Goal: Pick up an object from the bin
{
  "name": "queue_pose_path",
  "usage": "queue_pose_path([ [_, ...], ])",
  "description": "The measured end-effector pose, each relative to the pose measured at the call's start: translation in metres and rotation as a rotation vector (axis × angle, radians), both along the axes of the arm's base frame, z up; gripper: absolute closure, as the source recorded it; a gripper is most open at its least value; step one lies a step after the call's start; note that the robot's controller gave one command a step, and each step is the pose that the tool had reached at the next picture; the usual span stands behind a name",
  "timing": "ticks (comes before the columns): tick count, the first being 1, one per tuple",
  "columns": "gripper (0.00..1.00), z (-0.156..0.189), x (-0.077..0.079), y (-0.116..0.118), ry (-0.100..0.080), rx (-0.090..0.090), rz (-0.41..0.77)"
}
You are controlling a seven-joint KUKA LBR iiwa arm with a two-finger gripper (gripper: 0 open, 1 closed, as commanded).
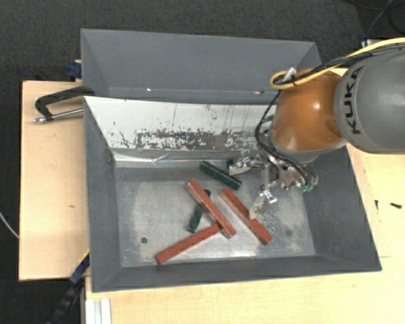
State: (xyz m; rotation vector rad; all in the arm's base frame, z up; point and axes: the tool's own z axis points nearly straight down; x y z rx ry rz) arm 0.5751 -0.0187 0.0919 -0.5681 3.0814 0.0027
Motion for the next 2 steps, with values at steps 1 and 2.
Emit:
queue_pose_path([
  [1, 1.0, -0.0089, 0.0267, 0.0234, 0.02, -0.014, -0.062],
  [2, 0.0, -0.0087, 0.0273, 0.0241, 0.017, -0.013, -0.062],
])
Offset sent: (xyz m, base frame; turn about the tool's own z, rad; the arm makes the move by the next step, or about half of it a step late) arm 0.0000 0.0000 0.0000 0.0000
